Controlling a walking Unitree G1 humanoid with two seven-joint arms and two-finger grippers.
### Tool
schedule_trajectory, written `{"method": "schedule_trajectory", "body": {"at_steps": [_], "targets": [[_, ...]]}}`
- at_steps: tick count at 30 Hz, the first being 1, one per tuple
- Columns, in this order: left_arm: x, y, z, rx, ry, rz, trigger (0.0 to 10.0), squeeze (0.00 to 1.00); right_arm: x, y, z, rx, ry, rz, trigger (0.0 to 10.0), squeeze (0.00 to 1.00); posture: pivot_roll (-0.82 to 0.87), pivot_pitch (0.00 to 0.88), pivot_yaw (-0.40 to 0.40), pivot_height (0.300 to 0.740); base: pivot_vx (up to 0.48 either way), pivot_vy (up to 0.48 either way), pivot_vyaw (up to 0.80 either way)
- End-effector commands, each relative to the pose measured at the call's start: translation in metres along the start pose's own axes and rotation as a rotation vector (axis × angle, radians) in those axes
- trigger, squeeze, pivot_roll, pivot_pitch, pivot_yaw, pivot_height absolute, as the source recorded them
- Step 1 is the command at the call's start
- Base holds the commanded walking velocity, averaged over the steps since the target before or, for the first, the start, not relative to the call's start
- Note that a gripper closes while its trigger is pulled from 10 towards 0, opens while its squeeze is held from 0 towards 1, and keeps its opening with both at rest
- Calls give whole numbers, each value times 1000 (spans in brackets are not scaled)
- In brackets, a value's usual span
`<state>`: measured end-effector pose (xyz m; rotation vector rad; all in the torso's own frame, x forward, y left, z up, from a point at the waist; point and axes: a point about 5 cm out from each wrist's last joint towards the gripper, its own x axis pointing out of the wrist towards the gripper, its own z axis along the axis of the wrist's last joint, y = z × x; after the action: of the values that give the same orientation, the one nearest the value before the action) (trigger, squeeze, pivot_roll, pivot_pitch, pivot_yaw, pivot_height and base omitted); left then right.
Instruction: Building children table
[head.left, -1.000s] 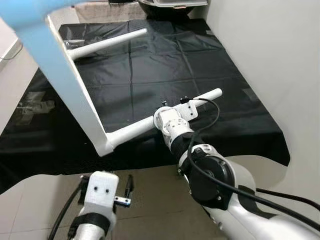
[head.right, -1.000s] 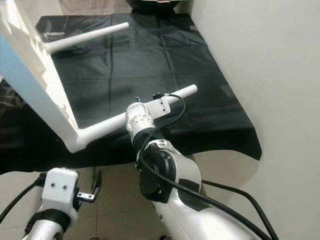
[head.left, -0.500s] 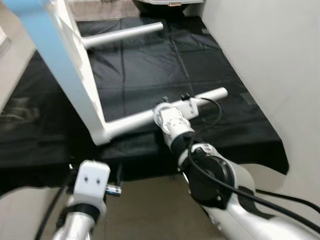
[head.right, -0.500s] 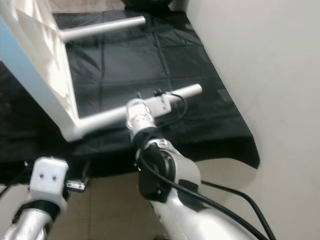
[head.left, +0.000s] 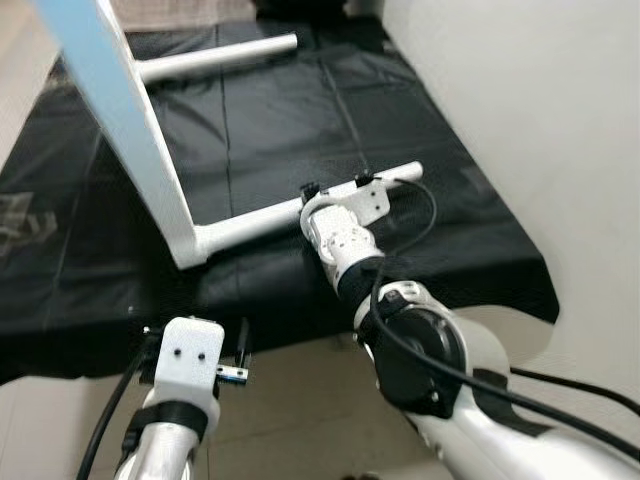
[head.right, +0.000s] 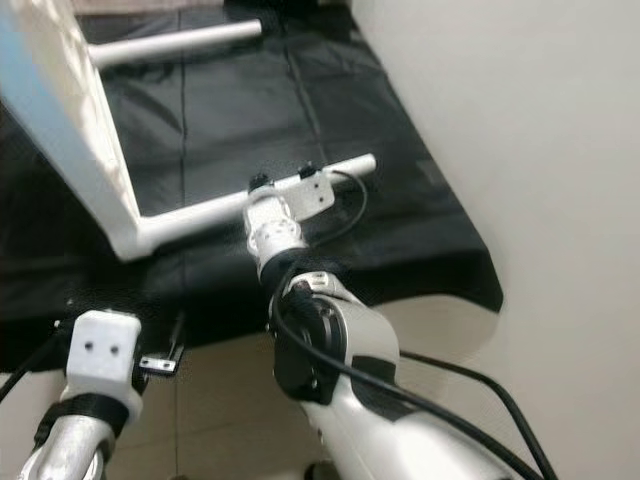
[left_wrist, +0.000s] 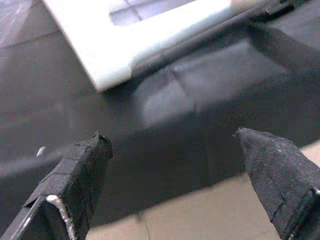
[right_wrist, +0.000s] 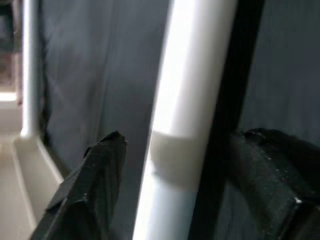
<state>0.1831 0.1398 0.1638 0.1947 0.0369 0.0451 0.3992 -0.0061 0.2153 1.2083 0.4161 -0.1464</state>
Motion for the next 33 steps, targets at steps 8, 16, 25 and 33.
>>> {"method": "schedule_trajectory", "body": {"at_steps": [8, 16, 25, 33], "targets": [[-1, -1, -4, 3, 28, 4, 10000, 0, 0, -12, -17, -37, 65, -22, 10000, 0, 108, 177, -51, 734, 0, 0, 0], [-2, -1, -10, -5, 42, 16, 10000, 0, 6, -27, 9, -397, -36, 244, 10000, 0, 82, 148, -51, 734, 0, 0, 0], [-4, 1, -16, -17, 54, 37, 10000, 0, -16, -56, 55, -837, -307, 476, 10000, 0, 55, 115, -50, 734, 0, 0, 0], [-4, 1, -22, -18, 59, 58, 10000, 0, -56, -107, 65, -1224, -455, 583, 10000, 0, 38, 79, -37, 734, 0, 0, 0]]}}
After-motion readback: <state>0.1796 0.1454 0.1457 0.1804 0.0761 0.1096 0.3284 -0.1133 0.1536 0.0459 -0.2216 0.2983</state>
